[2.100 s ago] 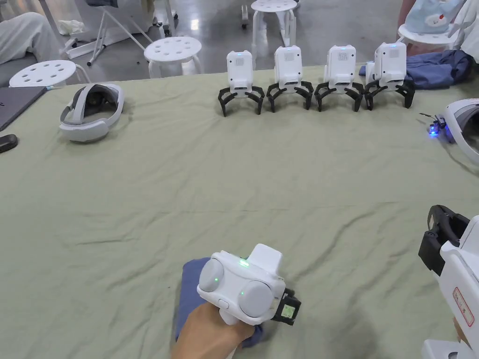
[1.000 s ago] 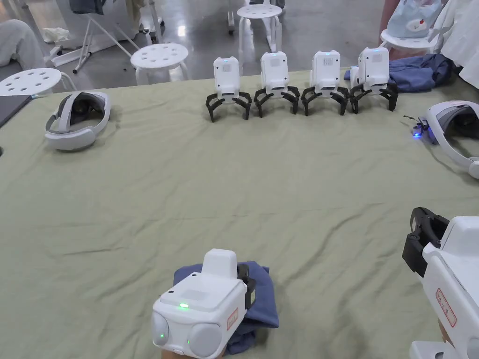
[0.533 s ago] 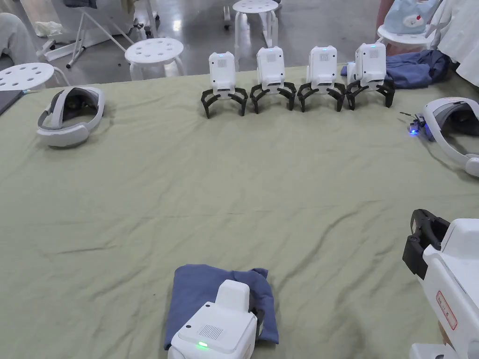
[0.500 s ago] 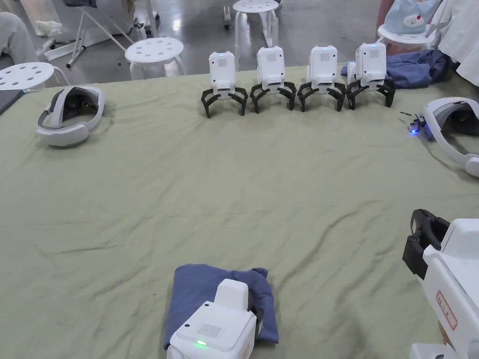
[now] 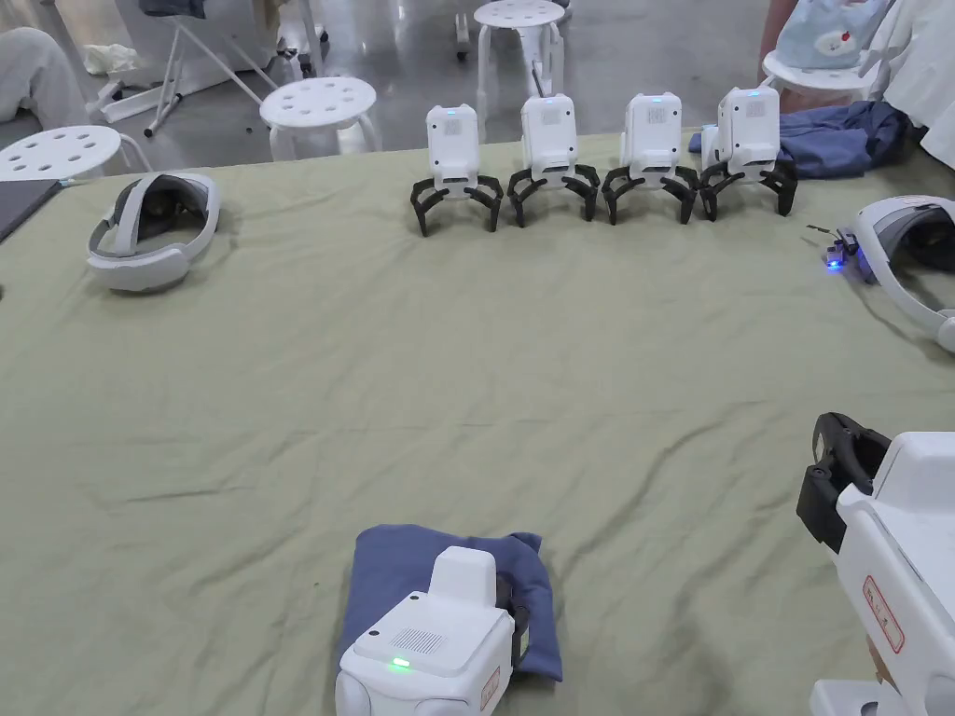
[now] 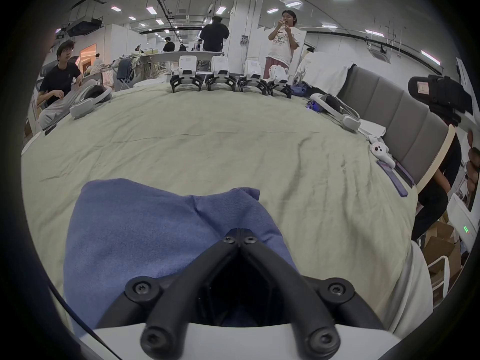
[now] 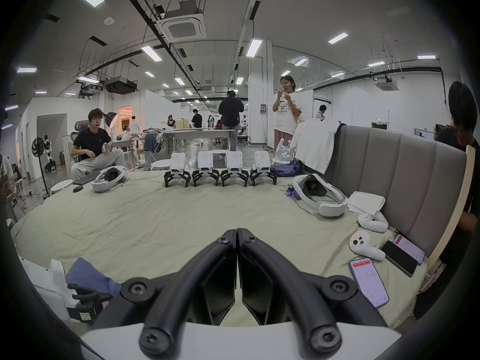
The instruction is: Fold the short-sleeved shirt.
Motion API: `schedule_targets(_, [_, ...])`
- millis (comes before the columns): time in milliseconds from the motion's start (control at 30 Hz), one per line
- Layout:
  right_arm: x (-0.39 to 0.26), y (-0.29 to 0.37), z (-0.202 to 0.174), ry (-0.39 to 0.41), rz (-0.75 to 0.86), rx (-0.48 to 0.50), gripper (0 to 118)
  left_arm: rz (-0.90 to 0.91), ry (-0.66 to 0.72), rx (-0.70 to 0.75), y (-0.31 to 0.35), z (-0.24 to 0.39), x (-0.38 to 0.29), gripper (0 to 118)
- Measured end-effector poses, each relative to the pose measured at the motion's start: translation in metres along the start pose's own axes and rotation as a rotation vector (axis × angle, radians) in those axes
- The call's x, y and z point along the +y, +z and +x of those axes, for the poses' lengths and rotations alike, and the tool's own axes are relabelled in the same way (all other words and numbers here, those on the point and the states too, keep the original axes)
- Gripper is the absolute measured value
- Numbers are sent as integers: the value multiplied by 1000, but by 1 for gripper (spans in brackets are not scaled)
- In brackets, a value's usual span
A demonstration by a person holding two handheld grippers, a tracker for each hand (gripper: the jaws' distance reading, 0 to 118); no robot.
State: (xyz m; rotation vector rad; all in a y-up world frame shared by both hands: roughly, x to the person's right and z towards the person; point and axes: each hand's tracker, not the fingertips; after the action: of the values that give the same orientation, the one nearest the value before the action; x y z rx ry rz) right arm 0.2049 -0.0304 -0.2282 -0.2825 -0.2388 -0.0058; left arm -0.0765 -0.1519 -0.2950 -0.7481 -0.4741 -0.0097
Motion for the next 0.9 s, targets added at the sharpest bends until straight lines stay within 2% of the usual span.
schedule_targets(333, [6,3,-4,2,16,3,4,43,-8,-10,24,1,21,0])
schedule_targets(600, [16,7,-17,3,46,20,4,167,-1,-3,65,-20,54,0])
schedule_targets(900, [24,9,-37,5,84,52,4,315,-14,121,109,-59,76,0])
